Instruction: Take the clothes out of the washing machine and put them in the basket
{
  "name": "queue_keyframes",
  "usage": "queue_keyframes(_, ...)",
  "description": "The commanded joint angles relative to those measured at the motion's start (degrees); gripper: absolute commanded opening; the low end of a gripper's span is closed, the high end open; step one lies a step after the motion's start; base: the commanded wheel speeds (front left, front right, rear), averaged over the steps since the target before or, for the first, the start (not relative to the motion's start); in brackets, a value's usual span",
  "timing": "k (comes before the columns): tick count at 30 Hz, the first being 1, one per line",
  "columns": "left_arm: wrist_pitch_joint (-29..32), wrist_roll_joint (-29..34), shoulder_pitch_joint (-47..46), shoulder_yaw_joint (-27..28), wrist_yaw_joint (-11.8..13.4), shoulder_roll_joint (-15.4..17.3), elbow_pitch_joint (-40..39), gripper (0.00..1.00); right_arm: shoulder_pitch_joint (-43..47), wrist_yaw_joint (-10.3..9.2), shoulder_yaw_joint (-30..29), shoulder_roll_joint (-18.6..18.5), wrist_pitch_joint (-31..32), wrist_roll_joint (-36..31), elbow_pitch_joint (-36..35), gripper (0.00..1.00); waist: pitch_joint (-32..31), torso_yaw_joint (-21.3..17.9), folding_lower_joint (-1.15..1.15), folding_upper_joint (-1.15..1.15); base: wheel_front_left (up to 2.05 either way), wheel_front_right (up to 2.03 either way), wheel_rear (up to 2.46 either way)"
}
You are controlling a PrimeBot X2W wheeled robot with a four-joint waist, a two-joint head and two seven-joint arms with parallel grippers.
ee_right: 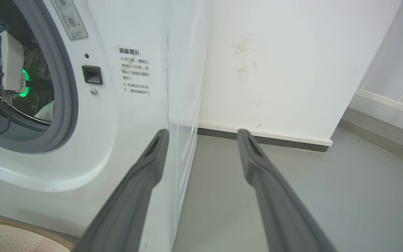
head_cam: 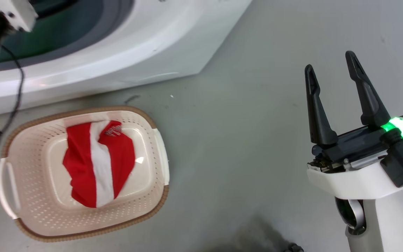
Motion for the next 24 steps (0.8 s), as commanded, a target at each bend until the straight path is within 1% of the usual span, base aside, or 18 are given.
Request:
queue_keyframes(1, -1.9, -0.2, 1.8, -0.3, -0.1, -0.7, -0.7, 0.0, 0.8, -0.06, -0.1, 0.1, -0.1, -0.4, 0.4, 1.0, -3.2, 2.7, 0.0, 0.0, 0.0, 0.0, 0.0)
queue_keyframes(11, -13.4, 1.0, 10.1, -1.7, 0.0, -2.5, -2.9, 0.0, 2.3, -0.06, -1.1, 0.1, -0.1, -1.5, 2.6, 1.0, -10.0, 6.6, 0.0, 0.0, 0.0, 0.0, 0.0)
queue_keyframes(13, -15.4, 1.4, 11.7, -1.5, 0.4, -2.8, -3.4, 0.0, 2.8, -0.06, -1.3, 0.1, -0.1, -1.5, 3.0, 1.0, -11.4, 7.3, 0.0, 0.0, 0.0, 0.0, 0.0)
queue_keyframes(14, -17.3, 2.3, 14.3, -1.1, 1.2, -2.9, -4.6, 0.0, 3.3, -0.06, -1.8, 0.1, -0.1, -1.6, 3.5, 1.0, -13.6, 8.3, 0.0, 0.0, 0.0, 0.0, 0.0)
queue_keyframes(15, -17.7, 2.6, 15.3, -0.7, 1.5, -3.0, -5.1, 0.0, 3.3, -0.06, -1.9, 0.1, -0.1, -1.5, 3.7, 1.0, -14.3, 8.7, 0.0, 0.0, 0.0, 0.0, 0.0)
queue_keyframes(18, -18.3, 4.1, 18.1, 1.1, 2.9, -3.0, -7.7, 0.0, 4.3, -0.06, -2.5, 0.1, -0.1, -1.4, 4.2, 1.0, -16.6, 9.7, 0.0, 0.0, 0.0, 0.0, 0.0)
queue_keyframes(21, -18.4, 7.6, 21.4, 5.1, 4.9, -2.8, -12.7, 0.0, 4.8, -0.06, -3.2, 0.1, -0.1, -1.4, 4.6, 1.0, -18.7, 11.0, 0.0, 0.0, 0.0, 0.0, 0.0)
queue_keyframes(24, -18.4, 10.6, 26.3, 10.6, 6.8, -3.0, -18.8, 0.0, 5.5, -0.06, -3.7, 0.1, -0.1, -1.6, 4.9, 1.0, -20.9, 12.1, 0.0, 0.0, 0.0, 0.0, 0.0)
